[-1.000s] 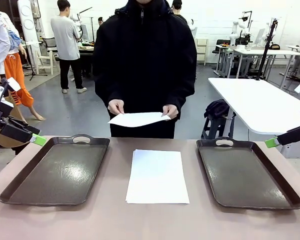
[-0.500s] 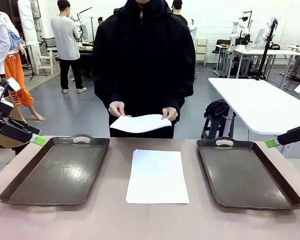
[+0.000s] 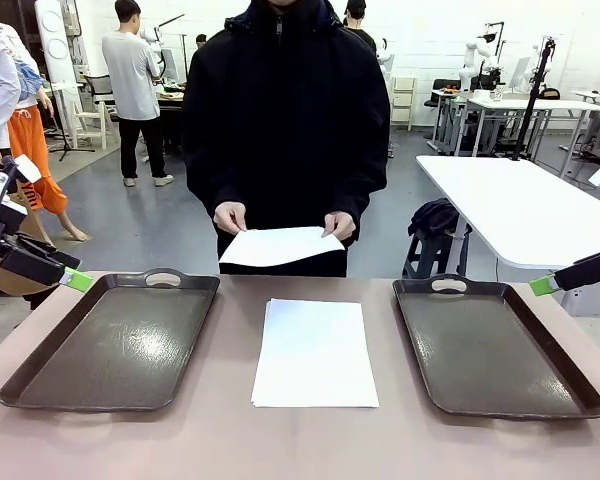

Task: Sort the A4 documents.
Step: Receive the A4 Paper.

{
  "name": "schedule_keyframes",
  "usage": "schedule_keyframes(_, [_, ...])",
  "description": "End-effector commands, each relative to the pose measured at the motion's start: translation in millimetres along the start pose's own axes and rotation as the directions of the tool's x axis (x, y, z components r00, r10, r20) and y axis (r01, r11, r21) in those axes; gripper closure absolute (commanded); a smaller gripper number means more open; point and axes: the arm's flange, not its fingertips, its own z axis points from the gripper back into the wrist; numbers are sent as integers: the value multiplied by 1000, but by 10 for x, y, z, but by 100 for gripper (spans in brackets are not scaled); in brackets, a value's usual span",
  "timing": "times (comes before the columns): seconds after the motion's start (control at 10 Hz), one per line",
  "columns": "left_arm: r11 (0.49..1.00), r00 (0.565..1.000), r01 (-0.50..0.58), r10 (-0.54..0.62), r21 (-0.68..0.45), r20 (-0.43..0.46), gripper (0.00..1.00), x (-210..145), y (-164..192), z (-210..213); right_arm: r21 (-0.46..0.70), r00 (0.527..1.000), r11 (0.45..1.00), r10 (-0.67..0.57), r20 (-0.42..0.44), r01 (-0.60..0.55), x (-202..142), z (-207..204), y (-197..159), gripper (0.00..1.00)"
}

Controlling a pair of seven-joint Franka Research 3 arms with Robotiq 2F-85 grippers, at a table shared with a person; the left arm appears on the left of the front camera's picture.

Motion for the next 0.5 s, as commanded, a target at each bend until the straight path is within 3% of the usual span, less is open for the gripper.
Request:
schedule_keyframes(0.0, [1000, 1000, 17, -17, -11, 21, 0, -7, 22, 6, 12, 1000, 1000, -1, 4, 1, -7, -11, -8, 0])
schedule_keyframes(0.4, [1000, 1000, 17, -17, -11, 21, 0, -7, 22, 6, 12, 1000, 1000, -1, 4, 1, -7, -11, -8, 0])
